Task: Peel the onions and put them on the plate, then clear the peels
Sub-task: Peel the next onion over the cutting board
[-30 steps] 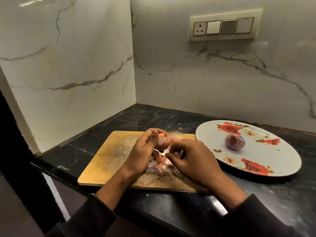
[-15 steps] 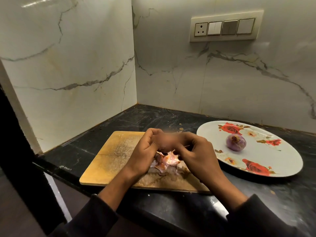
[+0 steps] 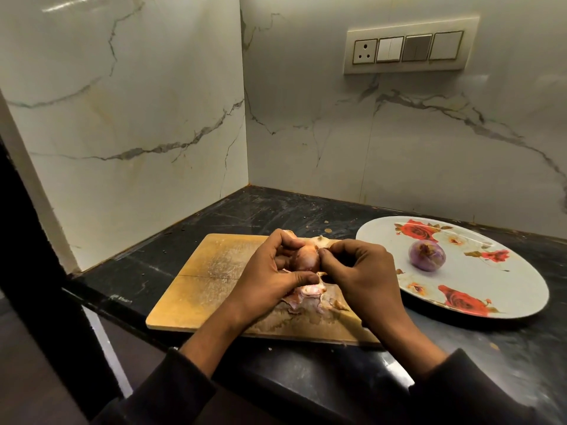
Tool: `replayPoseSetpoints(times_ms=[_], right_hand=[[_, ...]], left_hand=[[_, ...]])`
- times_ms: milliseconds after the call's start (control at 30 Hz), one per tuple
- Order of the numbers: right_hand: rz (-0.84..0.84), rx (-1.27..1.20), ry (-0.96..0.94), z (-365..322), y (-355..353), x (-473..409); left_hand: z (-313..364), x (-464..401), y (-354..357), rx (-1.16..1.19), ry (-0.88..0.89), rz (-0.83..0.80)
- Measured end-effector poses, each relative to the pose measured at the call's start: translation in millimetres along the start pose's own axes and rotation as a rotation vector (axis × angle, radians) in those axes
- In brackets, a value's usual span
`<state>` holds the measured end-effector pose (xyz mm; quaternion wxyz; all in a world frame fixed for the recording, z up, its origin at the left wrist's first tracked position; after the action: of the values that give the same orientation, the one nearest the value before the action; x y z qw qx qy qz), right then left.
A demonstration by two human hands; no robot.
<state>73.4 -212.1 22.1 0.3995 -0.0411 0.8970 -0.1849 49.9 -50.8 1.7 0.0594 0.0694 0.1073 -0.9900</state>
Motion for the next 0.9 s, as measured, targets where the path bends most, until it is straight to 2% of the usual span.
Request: replayPoseSetpoints(times_ms=[333,533,733,833,900], right_hand=[[0.037,0.177,-0.074,-7.1,1.6,4.5],[0.061,0.096,-0.032,0.4,-1.9,2.7],[0.052,-0.169,0.045,8.1,3.9,3.8],[0.048,-0.169,0.085,14.7,2.3,2.1],[0.042,-0.11,0.034,11.9,1.3,1.9]], left_hand=[[-0.9,-0.4,3.4,0.024,0.011,-0.029],[0.6,0.8,2.9,0.088,-0.013,-0.073],[-0.1,1.1,0.5,0.136,-0.018,-0.051],[-0.8,1.2,0.7,0.109,-0.022,-0.053],[-1.9,0.9,1.0,0.107,-0.029,-0.052]])
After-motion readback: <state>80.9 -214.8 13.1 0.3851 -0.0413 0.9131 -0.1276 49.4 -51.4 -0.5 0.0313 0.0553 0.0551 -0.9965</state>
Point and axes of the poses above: each hand's wrist, its own x-axis away from the middle knuckle, its own y-axis out of the palm, z = x × y, the point moved 6 cm from there along -x, towards the middle knuckle, and after that the axes turned 13 degrees about -y, right-handed, at the moved point
